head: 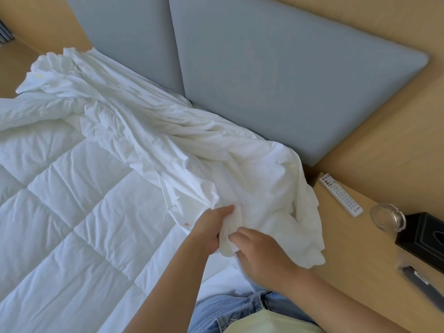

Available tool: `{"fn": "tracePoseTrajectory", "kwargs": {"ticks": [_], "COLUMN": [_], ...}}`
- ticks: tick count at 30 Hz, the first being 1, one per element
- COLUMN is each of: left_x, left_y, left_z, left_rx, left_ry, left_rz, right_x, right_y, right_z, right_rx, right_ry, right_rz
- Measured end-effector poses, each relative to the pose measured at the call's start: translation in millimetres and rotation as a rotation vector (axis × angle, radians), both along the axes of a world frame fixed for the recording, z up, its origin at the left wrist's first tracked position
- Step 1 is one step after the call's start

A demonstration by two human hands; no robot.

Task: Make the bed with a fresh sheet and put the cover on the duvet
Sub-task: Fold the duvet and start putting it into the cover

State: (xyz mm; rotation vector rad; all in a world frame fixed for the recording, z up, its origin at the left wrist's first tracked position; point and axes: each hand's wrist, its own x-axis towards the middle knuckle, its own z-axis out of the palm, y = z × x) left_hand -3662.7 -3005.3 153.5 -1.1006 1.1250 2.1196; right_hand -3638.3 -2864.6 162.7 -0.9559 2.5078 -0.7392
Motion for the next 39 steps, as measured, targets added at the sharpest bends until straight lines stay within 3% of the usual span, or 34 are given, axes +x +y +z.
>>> {"fn": "tracePoseTrajectory", "kwargs": {"ticks": [4,7,9,11,13,16,18,22,27,30,32,35,39], "left_x": [-14.6,-29.2,-29.8,-23.3,-17.3,-13.4,-11.2,-8.0,-3.2,-4.1,-3.7,-0.3,-1.4], "left_y": [3.4,3.0,-0.5,-5.6,-9.6,-15.7,-12.6,3.8,-9.7,-14.3,-12.2,-1.8,-4.7], "left_z": [7.6,20.1,28.4,29.0,27.4,17.0,13.0,13.7,12.6,16.0,19.2,28.7,28.1], "left_rx": [0.243,0.435,0.480,0.386,0.256,0.104,0.076,0.162,0.150,0.142,0.242,0.572,0.548], "left_ry": [0.055,0.205,0.273,0.284,0.249,0.255,0.338,0.420,0.414,0.382,0.369,0.386,0.472], "left_rz": [0.147,0.158,0.083,-0.078,-0.176,-0.121,-0.049,-0.118,-0.279,-0.354,-0.315,-0.256,-0.131], "right_x": [-11.0,-30.8,-44.5,-58.5,-68.5,-74.4,-70.8,-46.1,-56.3,-65.2,-61.7,-53.3,-51.7], "right_y": [10.1,16.1,17.0,16.3,14.0,10.9,3.4,-30.6,-22.0,4.4,19.9,31.4,17.8], "right_z": [5.6,9.6,9.0,2.5,-1.5,2.6,16.0,39.6,33.2,20.9,12.1,2.2,6.2], "right_rx": [-0.391,-0.548,-0.429,-0.204,-0.077,-0.118,-0.258,-0.401,-0.313,-0.334,-0.377,-0.227,-0.272], "right_ry": [-0.348,-0.319,-0.164,-0.015,0.002,0.019,0.061,0.133,-0.140,-0.512,-0.743,-0.748,-0.605], "right_rz": [-0.463,-0.689,-0.623,-0.458,-0.401,-0.467,-0.519,-0.330,-0.375,-0.486,-0.525,-0.434,-0.423]}}
